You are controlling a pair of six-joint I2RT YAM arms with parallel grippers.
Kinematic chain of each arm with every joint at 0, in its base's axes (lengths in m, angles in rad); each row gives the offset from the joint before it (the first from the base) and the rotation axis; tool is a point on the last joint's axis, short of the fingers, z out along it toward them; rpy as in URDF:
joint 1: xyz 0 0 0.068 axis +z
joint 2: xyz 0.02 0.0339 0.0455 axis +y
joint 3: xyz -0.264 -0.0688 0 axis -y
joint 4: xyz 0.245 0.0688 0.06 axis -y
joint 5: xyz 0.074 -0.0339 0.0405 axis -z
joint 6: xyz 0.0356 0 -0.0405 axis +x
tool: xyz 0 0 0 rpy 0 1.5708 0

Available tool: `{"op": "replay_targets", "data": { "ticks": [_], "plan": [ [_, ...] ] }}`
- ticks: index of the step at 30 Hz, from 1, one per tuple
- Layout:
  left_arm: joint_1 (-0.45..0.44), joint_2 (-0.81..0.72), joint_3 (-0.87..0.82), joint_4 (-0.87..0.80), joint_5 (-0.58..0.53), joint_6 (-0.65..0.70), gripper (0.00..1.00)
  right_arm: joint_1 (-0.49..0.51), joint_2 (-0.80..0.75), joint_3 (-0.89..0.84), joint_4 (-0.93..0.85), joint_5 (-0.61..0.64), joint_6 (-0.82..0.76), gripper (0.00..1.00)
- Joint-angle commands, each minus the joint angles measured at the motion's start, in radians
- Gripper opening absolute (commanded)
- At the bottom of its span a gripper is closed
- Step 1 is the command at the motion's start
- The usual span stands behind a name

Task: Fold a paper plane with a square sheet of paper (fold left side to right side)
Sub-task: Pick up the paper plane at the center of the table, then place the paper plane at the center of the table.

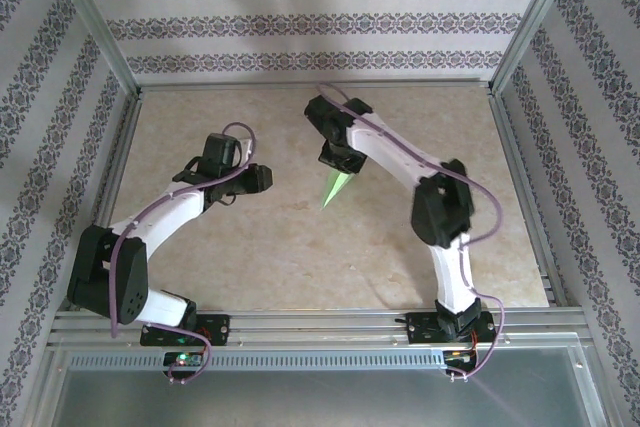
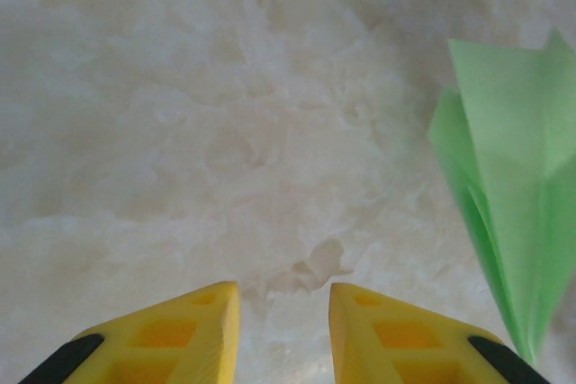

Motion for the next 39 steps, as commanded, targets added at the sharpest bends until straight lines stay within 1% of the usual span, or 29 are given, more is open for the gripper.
{"op": "replay_targets", "data": {
  "ticks": [1,3,4,6,7,9,10,11,12,13,15,17,19,21,25,32,37,39],
  "plan": [
    [0.065,-0.040,-0.034,0.131,0.116,-0.130,0.32,0.028,-0.161,-0.189,0.303,-0.020,-0.202,0.00],
    [0.097,-0.038,-0.056,0.191,0.174,-0.194,0.32,0.023,-0.254,-0.355,0.557,-0.126,-0.274,0.00],
    [0.110,-0.039,-0.065,0.213,0.195,-0.219,0.32,0.009,-0.297,-0.473,0.747,-0.235,-0.312,0.00],
    [0.120,-0.041,-0.072,0.228,0.216,-0.237,0.32,-0.022,-0.339,-0.637,1.046,-0.414,-0.292,0.00],
    [0.122,-0.043,-0.074,0.222,0.220,-0.237,0.34,-0.034,-0.337,-0.695,1.196,-0.507,-0.288,0.00],
    [0.123,-0.051,-0.081,0.212,0.221,-0.235,0.37,-0.051,-0.296,-0.715,1.294,-0.612,-0.271,0.00],
    [0.123,-0.056,-0.086,0.210,0.220,-0.236,0.38,-0.057,-0.258,-0.715,1.349,-0.690,-0.271,0.00],
    [0.124,-0.061,-0.094,0.212,0.220,-0.238,0.38,-0.062,-0.223,-0.711,1.375,-0.731,-0.254,0.00],
    [0.125,-0.066,-0.098,0.210,0.217,-0.240,0.38,-0.064,-0.181,-0.718,1.449,-0.779,-0.221,0.00],
    [0.125,-0.070,-0.104,0.207,0.215,-0.240,0.38,-0.068,-0.137,-0.726,1.521,-0.817,-0.184,0.00],
    [0.125,-0.078,-0.107,0.193,0.208,-0.235,0.38,-0.076,-0.058,-0.734,1.617,-0.855,-0.113,0.00],
    [0.125,-0.087,-0.111,0.168,0.193,-0.222,0.38,-0.085,-0.007,-0.731,1.628,-0.863,-0.100,0.00],
    [0.125,-0.098,-0.118,0.151,0.180,-0.213,0.38,-0.097,0.019,-0.751,1.630,-0.836,-0.102,0.00],
    [0.125,-0.102,-0.129,0.146,0.179,-0.211,0.38,-0.113,0.039,-0.767,1.631,-0.839,-0.102,0.00],
    [0.124,-0.074,-0.146,0.153,0.205,-0.212,0.38,-0.142,0.033,-0.818,1.580,-0.819,-0.151,0.00],
    [0.094,0.060,-0.139,0.264,0.281,-0.283,0.41,-0.162,-0.023,-0.890,1.560,-0.805,-0.198,0.00],
    [0.038,0.173,-0.061,0.291,0.282,-0.300,0.42,-0.158,-0.049,-0.897,1.553,-0.798,-0.201,0.01],
    [0.021,0.213,-0.023,0.284,0.274,-0.304,0.44,-0.158,-0.054,-0.894,1.546,-0.794,-0.204,0.01]
  ]
}}
